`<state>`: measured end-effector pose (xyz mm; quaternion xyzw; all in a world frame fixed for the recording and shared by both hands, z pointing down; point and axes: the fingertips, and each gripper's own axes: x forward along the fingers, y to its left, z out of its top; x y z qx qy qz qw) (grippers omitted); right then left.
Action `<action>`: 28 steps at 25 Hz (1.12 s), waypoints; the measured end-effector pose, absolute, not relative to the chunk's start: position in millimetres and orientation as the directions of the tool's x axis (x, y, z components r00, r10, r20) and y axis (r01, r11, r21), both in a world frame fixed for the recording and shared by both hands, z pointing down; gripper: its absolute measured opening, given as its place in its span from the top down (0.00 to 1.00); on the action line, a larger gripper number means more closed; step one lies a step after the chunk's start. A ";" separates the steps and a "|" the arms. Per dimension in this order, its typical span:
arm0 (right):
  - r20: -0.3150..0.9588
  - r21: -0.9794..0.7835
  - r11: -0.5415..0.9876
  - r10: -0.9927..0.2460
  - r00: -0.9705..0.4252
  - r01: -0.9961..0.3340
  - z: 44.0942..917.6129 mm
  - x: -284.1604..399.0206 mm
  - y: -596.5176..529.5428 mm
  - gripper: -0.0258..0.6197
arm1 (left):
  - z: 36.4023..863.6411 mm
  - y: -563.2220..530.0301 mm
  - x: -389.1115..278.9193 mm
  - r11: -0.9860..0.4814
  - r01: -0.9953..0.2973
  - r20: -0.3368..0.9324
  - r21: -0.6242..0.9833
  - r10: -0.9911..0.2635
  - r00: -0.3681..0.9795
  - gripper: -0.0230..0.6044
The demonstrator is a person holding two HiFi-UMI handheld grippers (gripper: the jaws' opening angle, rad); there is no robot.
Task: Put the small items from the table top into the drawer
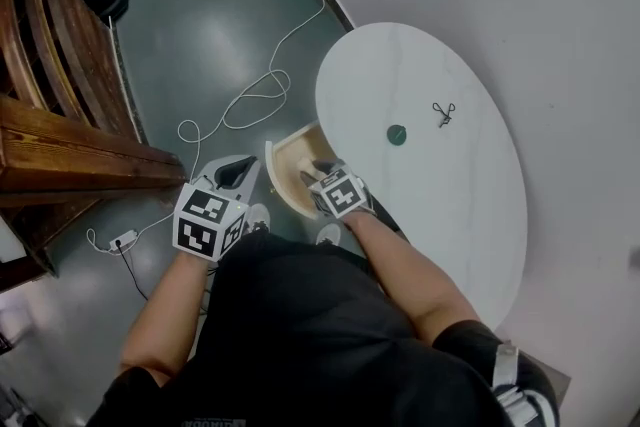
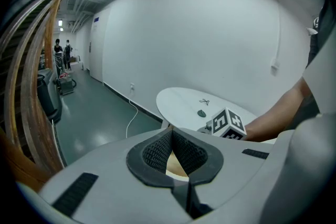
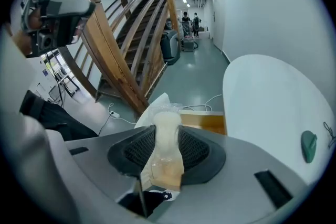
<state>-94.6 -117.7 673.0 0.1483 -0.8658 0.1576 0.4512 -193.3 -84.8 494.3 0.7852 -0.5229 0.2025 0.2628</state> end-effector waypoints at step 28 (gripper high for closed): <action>0.942 -0.141 0.858 -0.037 -0.333 -0.494 867.2 -125.3 -148.8 0.74 | 547.9 -44.1 -242.5 -0.226 -0.945 0.692 0.238 -0.643 0.328 0.94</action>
